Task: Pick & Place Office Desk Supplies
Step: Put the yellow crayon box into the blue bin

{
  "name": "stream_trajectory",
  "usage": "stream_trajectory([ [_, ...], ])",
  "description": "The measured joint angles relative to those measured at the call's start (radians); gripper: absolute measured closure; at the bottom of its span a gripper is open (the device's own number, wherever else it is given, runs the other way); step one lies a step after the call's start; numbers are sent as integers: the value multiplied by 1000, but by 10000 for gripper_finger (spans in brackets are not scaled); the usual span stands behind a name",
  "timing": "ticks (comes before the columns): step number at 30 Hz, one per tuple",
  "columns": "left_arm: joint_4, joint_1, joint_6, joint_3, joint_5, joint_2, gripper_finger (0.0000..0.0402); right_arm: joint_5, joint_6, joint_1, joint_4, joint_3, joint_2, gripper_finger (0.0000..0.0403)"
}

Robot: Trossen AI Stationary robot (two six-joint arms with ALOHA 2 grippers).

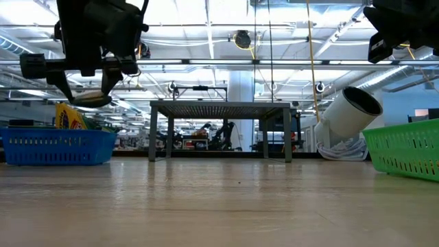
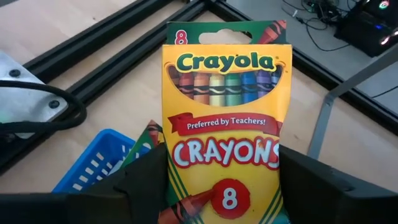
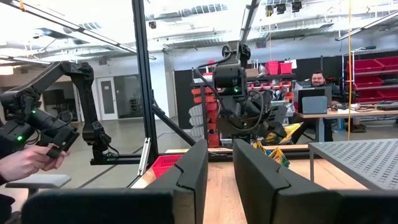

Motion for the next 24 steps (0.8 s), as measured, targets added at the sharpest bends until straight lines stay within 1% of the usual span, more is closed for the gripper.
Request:
stream_trajectory([
  [5,62,-4,2,-23,1,0,128,0,0,0,0,0,0,337],
  [11,123,-4,25,-42,3,0,138,0,0,0,0,0,0,337],
  [18,214,-6,43,-93,58,0,127,0,0,0,0,0,0,337],
  [24,235,-25,20,-100,88,0,122,0,0,0,0,0,0,337],
])
